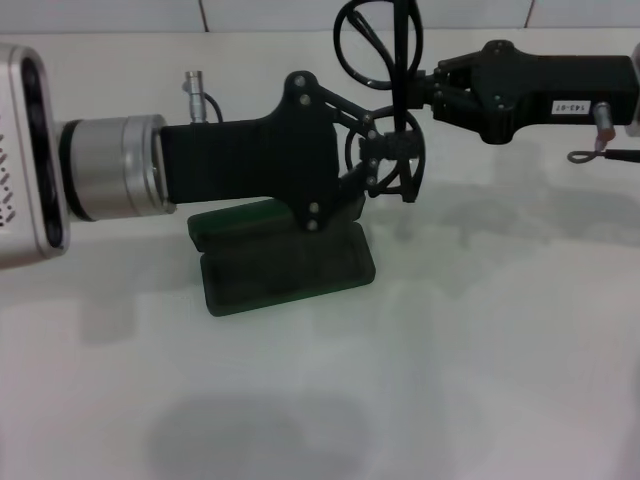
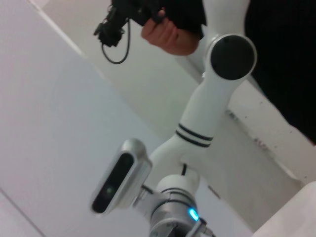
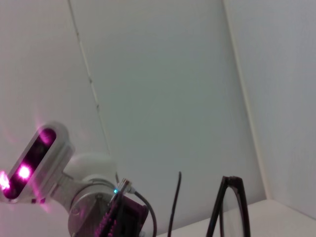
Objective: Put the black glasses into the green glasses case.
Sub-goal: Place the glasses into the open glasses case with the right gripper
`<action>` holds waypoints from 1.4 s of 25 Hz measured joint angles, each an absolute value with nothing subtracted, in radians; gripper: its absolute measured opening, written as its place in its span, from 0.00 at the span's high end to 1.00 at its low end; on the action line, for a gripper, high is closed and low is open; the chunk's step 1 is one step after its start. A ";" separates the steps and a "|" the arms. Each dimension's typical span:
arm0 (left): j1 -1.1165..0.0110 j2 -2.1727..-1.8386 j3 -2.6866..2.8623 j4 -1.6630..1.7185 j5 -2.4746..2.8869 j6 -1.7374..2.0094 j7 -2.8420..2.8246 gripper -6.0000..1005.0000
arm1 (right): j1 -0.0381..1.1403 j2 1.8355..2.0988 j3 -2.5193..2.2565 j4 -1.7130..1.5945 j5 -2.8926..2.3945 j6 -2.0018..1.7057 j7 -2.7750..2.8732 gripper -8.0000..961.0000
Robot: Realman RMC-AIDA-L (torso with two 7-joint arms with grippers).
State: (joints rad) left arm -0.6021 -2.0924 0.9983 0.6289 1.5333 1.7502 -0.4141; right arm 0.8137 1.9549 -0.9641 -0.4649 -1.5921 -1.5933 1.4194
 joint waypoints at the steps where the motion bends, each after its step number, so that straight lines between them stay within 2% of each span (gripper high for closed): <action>1: -0.596 -2.092 0.998 0.629 1.526 1.745 -0.414 0.99 | 0.811 1.954 -0.962 -0.465 -1.592 -1.596 1.419 0.95; 21: -0.587 -2.091 1.007 0.618 1.477 1.738 -0.403 0.99 | 0.796 1.955 -0.965 -0.464 -1.603 -1.603 1.422 0.95; 35: -0.599 -2.092 1.008 0.618 1.474 1.732 -0.400 0.99 | 0.805 1.967 -1.021 -0.466 -1.605 -1.629 1.423 0.95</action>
State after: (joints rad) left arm -0.5986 -2.0921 1.0078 0.6182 1.4742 1.7324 -0.4004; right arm 0.8047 1.9672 -1.0209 -0.4661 -1.6047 -1.6288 1.4227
